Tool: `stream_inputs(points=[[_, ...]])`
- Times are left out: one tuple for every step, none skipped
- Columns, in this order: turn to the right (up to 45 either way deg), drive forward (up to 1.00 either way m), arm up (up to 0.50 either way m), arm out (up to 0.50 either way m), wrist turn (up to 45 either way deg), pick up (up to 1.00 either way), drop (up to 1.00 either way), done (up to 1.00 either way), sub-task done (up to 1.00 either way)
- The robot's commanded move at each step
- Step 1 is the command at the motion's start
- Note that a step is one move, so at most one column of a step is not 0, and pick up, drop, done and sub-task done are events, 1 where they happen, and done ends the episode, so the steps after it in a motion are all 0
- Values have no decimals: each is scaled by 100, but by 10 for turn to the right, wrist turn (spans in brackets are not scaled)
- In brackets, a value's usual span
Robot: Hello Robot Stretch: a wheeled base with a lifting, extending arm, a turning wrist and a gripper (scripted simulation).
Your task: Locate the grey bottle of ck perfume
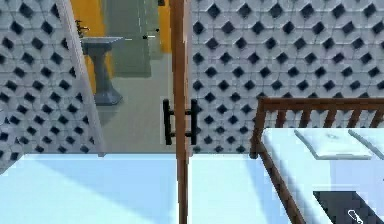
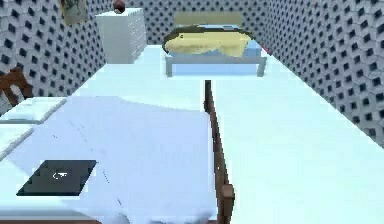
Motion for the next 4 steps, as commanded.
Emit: stream_inputs(points=[[-450,0,0,0,0,0,0,0,0],[0,80,0,0,0,0,0,0,0],[360,0,0,0,0,0,0,0,0],[0,100,0,0,0,0,0,0,0]])
